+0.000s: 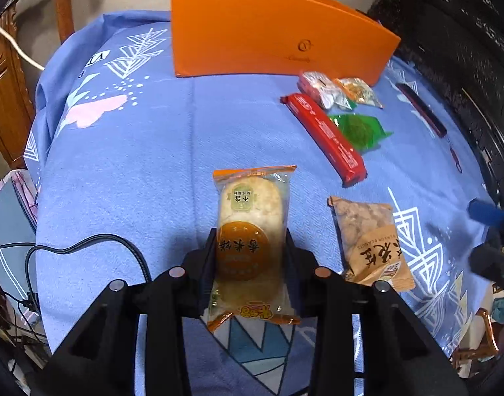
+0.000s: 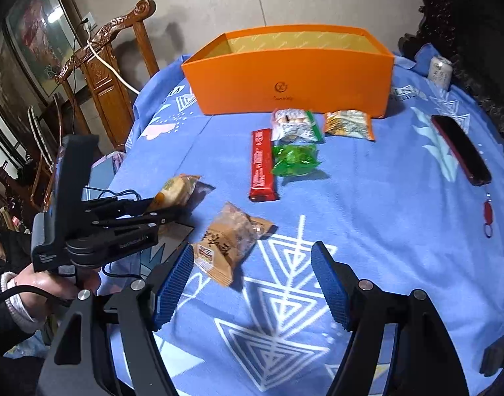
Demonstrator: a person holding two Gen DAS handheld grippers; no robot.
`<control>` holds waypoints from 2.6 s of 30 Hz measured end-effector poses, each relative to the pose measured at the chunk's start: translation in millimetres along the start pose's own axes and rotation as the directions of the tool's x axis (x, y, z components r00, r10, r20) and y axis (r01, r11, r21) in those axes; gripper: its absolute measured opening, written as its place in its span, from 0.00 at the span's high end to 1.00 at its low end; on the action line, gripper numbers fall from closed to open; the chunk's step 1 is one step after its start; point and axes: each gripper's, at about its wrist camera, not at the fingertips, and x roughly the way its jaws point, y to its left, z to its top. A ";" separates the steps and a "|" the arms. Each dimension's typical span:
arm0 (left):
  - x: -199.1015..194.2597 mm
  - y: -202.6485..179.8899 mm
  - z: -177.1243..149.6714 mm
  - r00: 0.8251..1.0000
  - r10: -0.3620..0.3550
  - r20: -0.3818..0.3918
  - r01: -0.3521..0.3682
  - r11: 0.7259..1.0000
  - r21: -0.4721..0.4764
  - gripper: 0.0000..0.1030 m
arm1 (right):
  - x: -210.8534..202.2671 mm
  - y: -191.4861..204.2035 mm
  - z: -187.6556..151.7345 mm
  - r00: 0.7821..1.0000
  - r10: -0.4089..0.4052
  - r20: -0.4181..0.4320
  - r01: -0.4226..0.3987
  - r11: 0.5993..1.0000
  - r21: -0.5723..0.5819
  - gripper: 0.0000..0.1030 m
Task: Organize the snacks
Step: 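Grasp the yellow bread pack with the left gripper while the right gripper grasps the brown peanut bag, then lift both packs over the orange box and open both grippers to drop them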
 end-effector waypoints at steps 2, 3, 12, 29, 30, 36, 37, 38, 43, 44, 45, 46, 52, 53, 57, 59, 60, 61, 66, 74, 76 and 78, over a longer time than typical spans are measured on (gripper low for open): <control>-5.4 3.5 2.5 1.000 -0.005 0.013 0.005 1.000 -0.011 0.66 | 10.2 4.1 1.4 1.000 0.006 -0.015 -0.006 1.000 -0.002 0.28; -8.0 4.5 3.6 1.000 -0.007 0.020 0.007 1.000 -0.011 0.66 | 17.2 6.0 2.0 1.000 0.013 -0.027 -0.013 1.000 0.002 0.28; -37.0 18.0 11.2 0.997 -0.002 0.078 0.005 0.999 -0.039 0.66 | 59.2 16.9 5.3 0.995 0.029 -0.096 -0.025 0.999 0.040 0.29; -51.5 19.3 18.8 0.994 -0.003 0.108 0.008 0.999 -0.052 0.66 | 63.5 9.3 10.3 0.994 -0.024 -0.103 0.024 1.000 0.004 0.66; -53.2 17.7 20.7 0.994 -0.004 0.113 0.010 0.999 -0.052 0.66 | 58.9 5.6 11.5 0.995 -0.021 -0.093 0.022 1.000 0.009 0.66; -68.6 3.2 43.2 0.987 -0.001 0.162 0.006 1.000 -0.030 0.66 | 19.1 -23.4 29.8 1.000 -0.030 0.009 0.029 0.999 0.039 0.66; -71.3 1.1 48.4 0.985 -0.002 0.171 0.007 1.000 -0.027 0.66 | 14.3 -26.4 33.8 0.999 -0.033 0.024 0.032 0.999 0.039 0.66; -74.3 -1.9 55.0 0.984 -0.001 0.179 0.006 1.000 -0.024 0.66 | 8.6 -30.7 38.5 0.999 -0.036 0.041 0.034 0.999 0.038 0.66; -91.1 -13.7 94.7 0.972 0.022 0.232 -0.020 1.000 -0.012 0.66 | -17.4 -48.7 75.0 0.990 -0.048 0.133 0.044 0.998 0.035 0.66; -93.4 -15.3 103.1 0.970 0.026 0.240 -0.024 1.000 -0.013 0.66 | -20.7 -50.7 84.5 0.987 -0.050 0.152 0.046 0.999 0.029 0.66; -96.1 -17.4 115.1 0.967 0.033 0.251 -0.031 0.999 -0.014 0.66 | -23.6 -51.4 94.1 0.984 -0.048 0.171 0.045 0.999 0.023 0.66; -98.4 -18.9 127.4 0.964 0.035 0.262 -0.032 0.999 -0.016 0.66 | -27.5 -53.0 105.6 0.980 -0.049 0.194 0.047 0.999 0.015 0.66; -101.8 -27.4 196.3 0.951 0.040 0.307 -0.037 0.999 -0.014 0.66 | -37.8 -65.6 174.6 0.955 -0.063 0.289 0.073 0.997 -0.024 0.65; -100.2 -28.4 206.7 0.950 0.040 0.309 -0.038 0.999 -0.013 0.66 | -37.1 -68.0 184.6 0.953 -0.065 0.297 0.077 0.997 -0.027 0.65; -88.1 -30.3 248.2 0.951 0.062 0.303 -0.061 0.998 -0.014 0.66 | -32.1 -75.1 224.2 0.943 -0.070 0.325 0.088 0.995 -0.042 0.65; -78.2 -29.4 265.9 0.954 0.077 0.290 -0.076 0.997 -0.015 0.66 | -26.1 -78.4 242.7 0.940 -0.073 0.334 0.094 0.994 -0.049 0.65; -73.1 -29.1 274.0 0.955 0.085 0.283 -0.084 0.996 -0.014 0.66 | -23.5 -79.5 247.4 0.940 -0.074 0.334 0.097 0.994 -0.050 0.65; -68.5 -29.0 280.1 0.956 0.090 0.278 -0.090 0.996 -0.014 0.66 | -18.8 -81.8 255.0 0.940 -0.075 0.333 0.098 0.994 -0.052 0.65; -47.5 -27.1 306.8 0.959 0.118 0.257 -0.119 0.993 -0.014 0.66 | 3.1 -88.8 279.3 0.943 -0.073 0.325 0.098 0.993 -0.062 0.65; -39.6 -17.4 314.8 0.935 0.230 0.270 -0.211 0.972 -0.098 0.04 | 10.3 -87.0 287.2 0.939 -0.071 0.336 0.086 0.996 -0.030 0.14; -42.0 -17.9 312.6 0.939 0.220 0.263 -0.201 0.975 -0.097 0.04 | 7.8 -84.8 282.6 0.939 -0.073 0.337 0.087 0.996 -0.028 0.14; -45.1 -19.4 309.3 0.941 0.217 0.259 -0.199 0.975 -0.095 0.04 | 5.9 -81.7 278.2 0.941 -0.068 0.332 0.084 0.996 -0.032 0.14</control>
